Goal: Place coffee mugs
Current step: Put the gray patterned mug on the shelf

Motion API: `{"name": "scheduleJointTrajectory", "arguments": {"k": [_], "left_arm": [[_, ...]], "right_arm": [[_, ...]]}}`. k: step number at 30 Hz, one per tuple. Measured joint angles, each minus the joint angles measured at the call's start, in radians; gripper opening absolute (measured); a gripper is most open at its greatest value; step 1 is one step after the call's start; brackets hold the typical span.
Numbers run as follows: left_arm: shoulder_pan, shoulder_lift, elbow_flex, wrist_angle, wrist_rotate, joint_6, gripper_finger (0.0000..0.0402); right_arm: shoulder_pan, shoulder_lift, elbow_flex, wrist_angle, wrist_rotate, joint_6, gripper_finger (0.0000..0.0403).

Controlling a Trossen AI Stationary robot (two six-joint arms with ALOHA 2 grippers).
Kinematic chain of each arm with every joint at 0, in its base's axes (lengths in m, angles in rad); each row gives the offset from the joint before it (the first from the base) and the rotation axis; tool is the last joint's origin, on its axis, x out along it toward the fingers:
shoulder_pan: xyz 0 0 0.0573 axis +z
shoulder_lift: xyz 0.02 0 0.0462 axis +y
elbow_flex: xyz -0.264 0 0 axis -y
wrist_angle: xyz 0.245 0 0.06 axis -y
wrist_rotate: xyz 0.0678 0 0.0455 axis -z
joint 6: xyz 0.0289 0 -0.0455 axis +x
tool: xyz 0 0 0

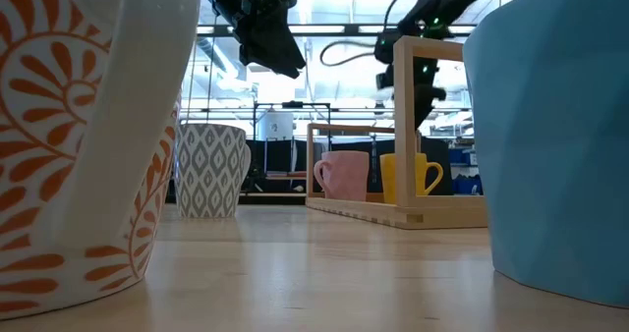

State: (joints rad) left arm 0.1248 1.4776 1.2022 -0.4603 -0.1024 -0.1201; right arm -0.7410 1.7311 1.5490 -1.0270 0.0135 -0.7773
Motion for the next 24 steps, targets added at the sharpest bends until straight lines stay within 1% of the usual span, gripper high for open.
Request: {"name": "scheduleJointTrajectory", "arguments": {"k": [3,10,15,24], "left_arm": [[0.0,0.0,0.0,0.0,0.0,0.0,0.0187],[0.0,0.0,0.0,-0.003,0.007,0.0,0.0187],[-0.001,0.0,0.0,-0.027,0.042,-0.009,0.0187],[-0.012,0.0,0.0,-0.11,0.041,-0.034,0.0187]], "right_arm": [[0.005,-0.056,0.0,-0.034,0.0,0.02,0.0135],[0.065,-0.201,0.0,-0.134,-0.007,0.154,0.0135],[0.144,-0.295,0.0,-0.175,-0.015,0.26,0.0135],[0.304,-0.421,0.0,-0.204,-0.067,0.383,0.0135]]}}
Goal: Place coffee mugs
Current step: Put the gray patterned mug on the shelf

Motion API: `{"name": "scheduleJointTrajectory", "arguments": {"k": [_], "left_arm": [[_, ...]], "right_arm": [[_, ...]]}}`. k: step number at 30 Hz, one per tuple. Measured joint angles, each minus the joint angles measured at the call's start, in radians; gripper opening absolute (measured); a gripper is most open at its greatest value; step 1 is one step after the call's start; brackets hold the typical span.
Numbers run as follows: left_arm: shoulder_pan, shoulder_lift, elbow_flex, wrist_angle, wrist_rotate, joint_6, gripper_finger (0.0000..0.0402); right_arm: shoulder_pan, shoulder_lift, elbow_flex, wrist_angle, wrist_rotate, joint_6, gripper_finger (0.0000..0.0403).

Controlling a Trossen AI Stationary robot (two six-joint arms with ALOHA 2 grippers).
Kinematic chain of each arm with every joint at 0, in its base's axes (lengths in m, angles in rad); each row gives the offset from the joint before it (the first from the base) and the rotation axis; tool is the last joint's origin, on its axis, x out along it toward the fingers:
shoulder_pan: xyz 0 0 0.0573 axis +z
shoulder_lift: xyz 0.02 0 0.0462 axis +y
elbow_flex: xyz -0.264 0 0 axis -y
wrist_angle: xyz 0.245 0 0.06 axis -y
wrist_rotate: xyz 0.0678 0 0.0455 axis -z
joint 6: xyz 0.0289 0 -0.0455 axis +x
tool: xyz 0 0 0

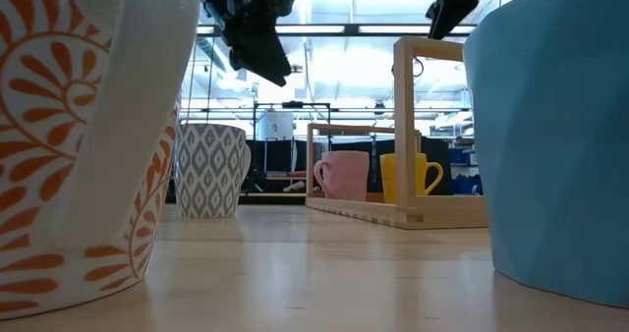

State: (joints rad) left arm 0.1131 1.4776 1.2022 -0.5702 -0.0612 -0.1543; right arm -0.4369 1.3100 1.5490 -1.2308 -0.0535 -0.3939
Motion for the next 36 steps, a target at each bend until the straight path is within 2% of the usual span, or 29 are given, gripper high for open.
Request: {"name": "scheduleJointTrajectory", "arguments": {"k": [11,22,36], "left_arm": [[0.0,0.0,0.003,-0.207,-0.004,-0.128,0.0187],[0.001,0.0,0.003,-0.453,-0.031,-0.229,0.0187],[0.001,0.039,0.002,-0.504,-0.032,-0.288,0.0187]], "right_arm": [[0.132,-0.027,0.0,0.002,-0.001,0.044,0.0135],[0.197,-0.003,0.0,0.013,-0.001,0.038,0.0135],[0.279,-0.023,0.0,-0.139,0.011,0.165,0.0135]]}}
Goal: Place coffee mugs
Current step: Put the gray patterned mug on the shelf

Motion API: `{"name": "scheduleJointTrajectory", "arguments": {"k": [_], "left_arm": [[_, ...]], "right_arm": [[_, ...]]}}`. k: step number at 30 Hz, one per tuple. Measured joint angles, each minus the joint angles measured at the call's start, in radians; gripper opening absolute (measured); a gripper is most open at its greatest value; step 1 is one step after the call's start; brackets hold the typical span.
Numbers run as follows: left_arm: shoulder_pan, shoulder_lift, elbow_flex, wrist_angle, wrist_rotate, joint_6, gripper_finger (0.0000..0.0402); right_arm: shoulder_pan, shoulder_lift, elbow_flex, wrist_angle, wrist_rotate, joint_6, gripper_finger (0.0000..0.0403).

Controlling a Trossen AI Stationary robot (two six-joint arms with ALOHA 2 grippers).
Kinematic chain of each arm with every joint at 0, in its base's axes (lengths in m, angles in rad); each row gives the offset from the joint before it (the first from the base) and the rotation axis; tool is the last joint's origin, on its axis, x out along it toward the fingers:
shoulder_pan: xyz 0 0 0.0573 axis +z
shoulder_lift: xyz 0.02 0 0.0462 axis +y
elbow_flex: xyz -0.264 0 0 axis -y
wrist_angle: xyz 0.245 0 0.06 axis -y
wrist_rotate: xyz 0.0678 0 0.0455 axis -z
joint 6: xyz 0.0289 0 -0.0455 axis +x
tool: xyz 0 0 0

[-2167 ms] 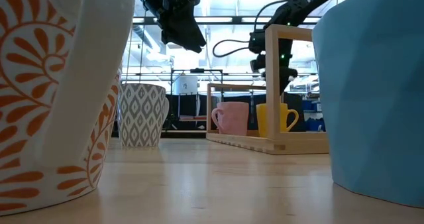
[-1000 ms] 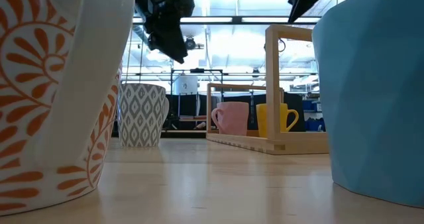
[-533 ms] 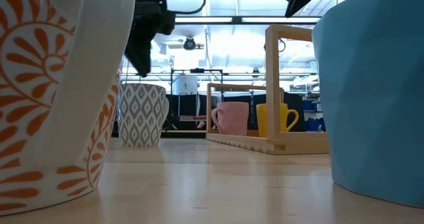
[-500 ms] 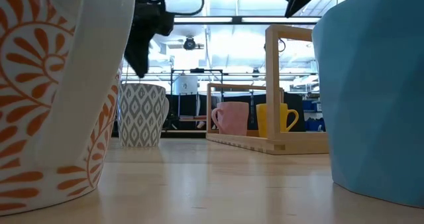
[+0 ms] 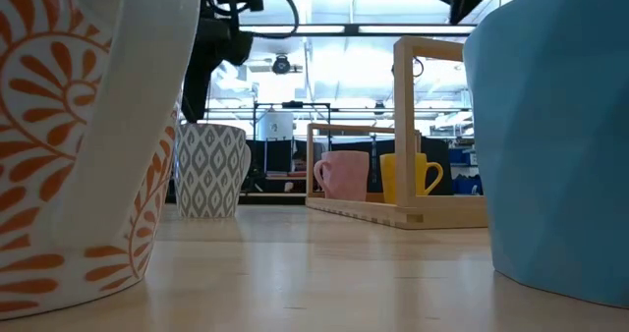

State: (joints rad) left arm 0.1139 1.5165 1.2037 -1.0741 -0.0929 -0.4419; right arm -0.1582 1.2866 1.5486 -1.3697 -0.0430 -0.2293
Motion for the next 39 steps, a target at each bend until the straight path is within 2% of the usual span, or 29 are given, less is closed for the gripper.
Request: {"name": "scheduleJointTrajectory", "arguments": {"k": [4,11,23,30,39], "left_arm": [[0.0,0.038,-0.001,0.0,-0.011,0.0,0.0187],[0.001,0.076,-0.001,0.006,-0.038,0.0,0.0187],[0.001,0.183,-0.001,0.022,-0.037,0.035,0.0183],[0.001,0.187,-0.001,0.025,-0.037,0.034,0.0136],[0.001,0.187,-0.001,0.032,-0.037,0.035,0.0073]], "right_arm": [[0.046,-0.02,0.0,-0.051,0.042,0.061,0.0135],[0.138,-0.091,-0.018,-0.135,0.196,0.267,0.0135],[0.297,-0.285,-0.304,-0.12,0.224,0.594,0.0135],[0.326,-0.306,-0.391,-0.159,0.224,0.695,0.0135],[0.341,-0.306,-0.48,-0.194,0.154,0.792,0.0135]]}}
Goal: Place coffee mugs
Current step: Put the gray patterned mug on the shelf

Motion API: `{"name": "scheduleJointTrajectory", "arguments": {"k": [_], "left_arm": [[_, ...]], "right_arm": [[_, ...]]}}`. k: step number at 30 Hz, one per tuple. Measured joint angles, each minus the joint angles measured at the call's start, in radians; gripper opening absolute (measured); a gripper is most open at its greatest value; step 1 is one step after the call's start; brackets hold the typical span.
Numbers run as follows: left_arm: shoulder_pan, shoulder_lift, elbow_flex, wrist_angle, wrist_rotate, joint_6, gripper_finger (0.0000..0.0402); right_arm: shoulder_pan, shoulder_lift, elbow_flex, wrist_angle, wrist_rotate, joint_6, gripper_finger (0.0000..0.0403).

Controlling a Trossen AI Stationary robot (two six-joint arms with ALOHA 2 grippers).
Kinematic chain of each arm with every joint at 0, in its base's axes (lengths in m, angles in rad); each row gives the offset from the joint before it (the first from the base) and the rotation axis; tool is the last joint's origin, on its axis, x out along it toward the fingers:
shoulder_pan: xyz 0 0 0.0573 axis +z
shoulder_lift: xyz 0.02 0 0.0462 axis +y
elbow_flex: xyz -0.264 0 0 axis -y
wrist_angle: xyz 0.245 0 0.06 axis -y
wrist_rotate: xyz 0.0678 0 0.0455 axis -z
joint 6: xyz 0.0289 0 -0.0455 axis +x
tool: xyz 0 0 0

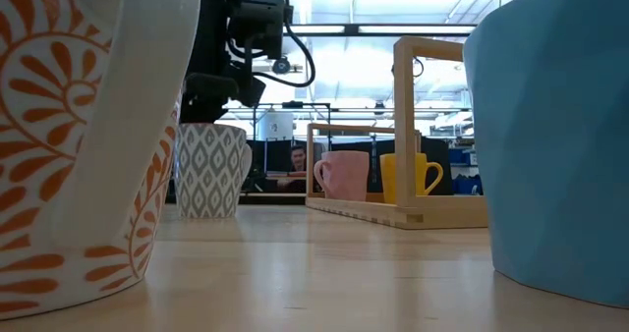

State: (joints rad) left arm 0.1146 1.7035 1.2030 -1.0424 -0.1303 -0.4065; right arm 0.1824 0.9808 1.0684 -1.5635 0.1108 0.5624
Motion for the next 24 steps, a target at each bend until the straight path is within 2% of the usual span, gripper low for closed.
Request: {"name": "scheduleJointTrajectory", "arguments": {"k": [7,24], "left_arm": [[0.0,-0.002,0.001,0.0,0.007,0.001,0.0039],[0.0,-0.002,0.001,-0.001,0.003,0.002,0.004]], "right_arm": [[0.0,0.003,-0.054,0.041,-0.044,0.019,0.0135],[0.0,0.015,-0.067,0.175,-0.129,0.012,0.0135]]}}
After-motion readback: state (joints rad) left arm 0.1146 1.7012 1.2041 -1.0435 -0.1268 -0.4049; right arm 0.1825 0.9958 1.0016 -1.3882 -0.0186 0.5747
